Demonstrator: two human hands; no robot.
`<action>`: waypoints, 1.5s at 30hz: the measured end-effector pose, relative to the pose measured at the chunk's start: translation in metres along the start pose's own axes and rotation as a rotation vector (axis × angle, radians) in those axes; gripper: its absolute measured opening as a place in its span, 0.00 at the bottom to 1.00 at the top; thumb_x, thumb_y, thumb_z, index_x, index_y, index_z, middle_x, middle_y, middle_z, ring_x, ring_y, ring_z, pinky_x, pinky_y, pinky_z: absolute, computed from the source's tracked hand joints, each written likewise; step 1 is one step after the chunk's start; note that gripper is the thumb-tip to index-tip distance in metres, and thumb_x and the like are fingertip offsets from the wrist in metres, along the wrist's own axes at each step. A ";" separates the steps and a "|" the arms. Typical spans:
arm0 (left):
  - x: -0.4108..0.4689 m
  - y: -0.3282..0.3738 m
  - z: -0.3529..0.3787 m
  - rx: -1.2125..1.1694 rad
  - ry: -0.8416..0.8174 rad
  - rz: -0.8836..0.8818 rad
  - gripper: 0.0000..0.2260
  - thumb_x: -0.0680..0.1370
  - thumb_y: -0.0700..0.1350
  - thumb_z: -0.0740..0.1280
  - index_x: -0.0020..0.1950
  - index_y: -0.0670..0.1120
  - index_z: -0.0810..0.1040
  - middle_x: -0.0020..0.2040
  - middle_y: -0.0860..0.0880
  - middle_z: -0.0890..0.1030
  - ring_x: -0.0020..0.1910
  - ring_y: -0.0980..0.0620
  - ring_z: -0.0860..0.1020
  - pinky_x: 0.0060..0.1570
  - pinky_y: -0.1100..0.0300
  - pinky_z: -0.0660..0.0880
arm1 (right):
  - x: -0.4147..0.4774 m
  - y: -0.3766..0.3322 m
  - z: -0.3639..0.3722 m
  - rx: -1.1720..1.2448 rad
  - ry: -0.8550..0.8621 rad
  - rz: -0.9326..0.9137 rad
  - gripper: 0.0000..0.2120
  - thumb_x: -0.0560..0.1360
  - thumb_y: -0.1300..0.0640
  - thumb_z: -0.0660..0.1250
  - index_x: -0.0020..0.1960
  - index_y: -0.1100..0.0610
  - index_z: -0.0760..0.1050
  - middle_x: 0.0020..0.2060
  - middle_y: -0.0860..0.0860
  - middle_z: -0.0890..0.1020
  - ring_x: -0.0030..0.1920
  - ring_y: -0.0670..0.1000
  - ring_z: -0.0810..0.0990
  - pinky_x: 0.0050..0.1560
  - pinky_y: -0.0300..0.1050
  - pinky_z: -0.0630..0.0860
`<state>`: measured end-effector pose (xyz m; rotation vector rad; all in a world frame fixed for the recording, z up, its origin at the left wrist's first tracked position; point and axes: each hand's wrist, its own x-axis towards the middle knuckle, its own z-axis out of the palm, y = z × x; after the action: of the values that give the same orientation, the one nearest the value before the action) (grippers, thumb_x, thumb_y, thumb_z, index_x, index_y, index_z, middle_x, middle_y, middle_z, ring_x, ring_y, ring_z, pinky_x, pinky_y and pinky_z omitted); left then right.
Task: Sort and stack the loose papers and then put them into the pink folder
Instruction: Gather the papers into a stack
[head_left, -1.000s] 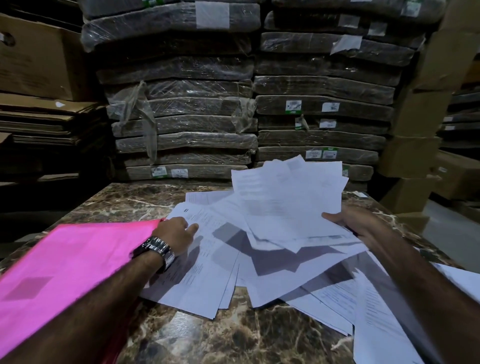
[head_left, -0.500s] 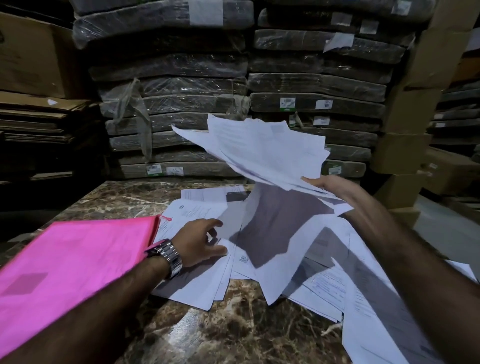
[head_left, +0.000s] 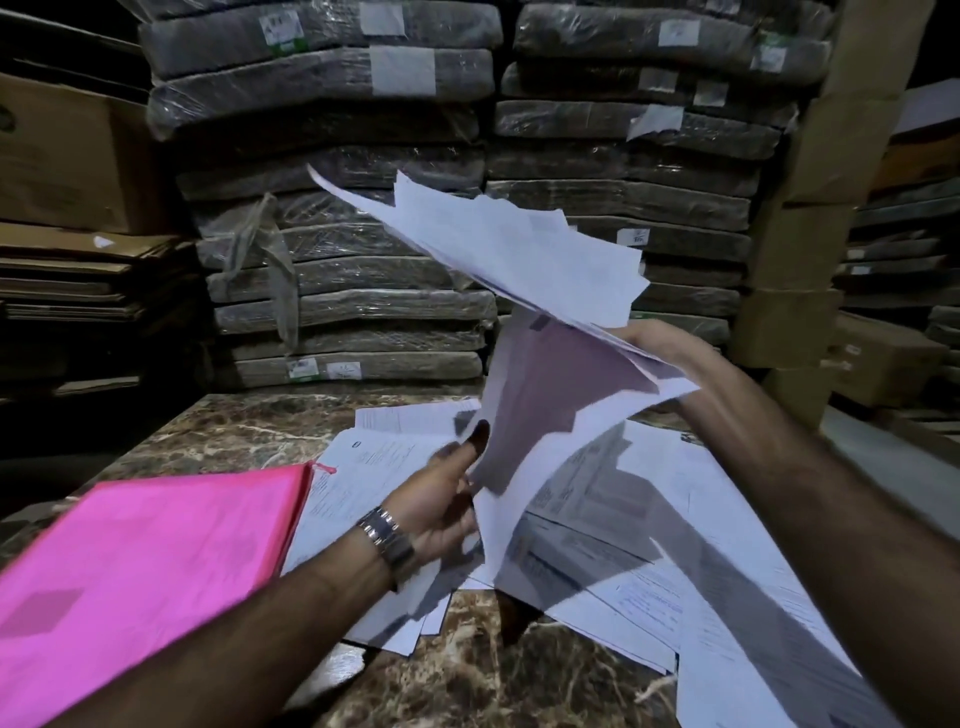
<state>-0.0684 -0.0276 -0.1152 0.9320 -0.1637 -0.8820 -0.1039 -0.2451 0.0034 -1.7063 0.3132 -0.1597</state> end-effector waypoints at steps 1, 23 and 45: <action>0.005 0.004 -0.002 -0.011 0.084 0.099 0.24 0.77 0.45 0.66 0.72 0.46 0.65 0.49 0.39 0.79 0.32 0.48 0.82 0.29 0.55 0.81 | 0.001 0.005 -0.008 0.035 0.001 0.026 0.12 0.79 0.56 0.62 0.39 0.60 0.75 0.24 0.52 0.81 0.23 0.50 0.79 0.23 0.36 0.75; 0.012 0.014 -0.057 0.477 0.313 -0.010 0.15 0.77 0.50 0.66 0.53 0.39 0.80 0.52 0.42 0.84 0.51 0.41 0.82 0.54 0.49 0.77 | -0.048 0.117 -0.020 -0.418 0.118 0.349 0.22 0.71 0.65 0.74 0.62 0.71 0.72 0.60 0.65 0.77 0.53 0.61 0.77 0.52 0.51 0.77; 0.011 0.018 -0.059 1.250 0.292 -0.054 0.14 0.74 0.50 0.69 0.49 0.39 0.80 0.50 0.49 0.84 0.52 0.47 0.80 0.57 0.52 0.73 | -0.049 0.139 -0.014 -0.716 0.250 0.280 0.14 0.66 0.50 0.75 0.32 0.60 0.77 0.26 0.51 0.80 0.29 0.49 0.78 0.29 0.37 0.70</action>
<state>-0.0228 0.0067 -0.1402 2.2171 -0.4603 -0.6252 -0.1701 -0.2621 -0.1274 -2.3242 0.8696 -0.0526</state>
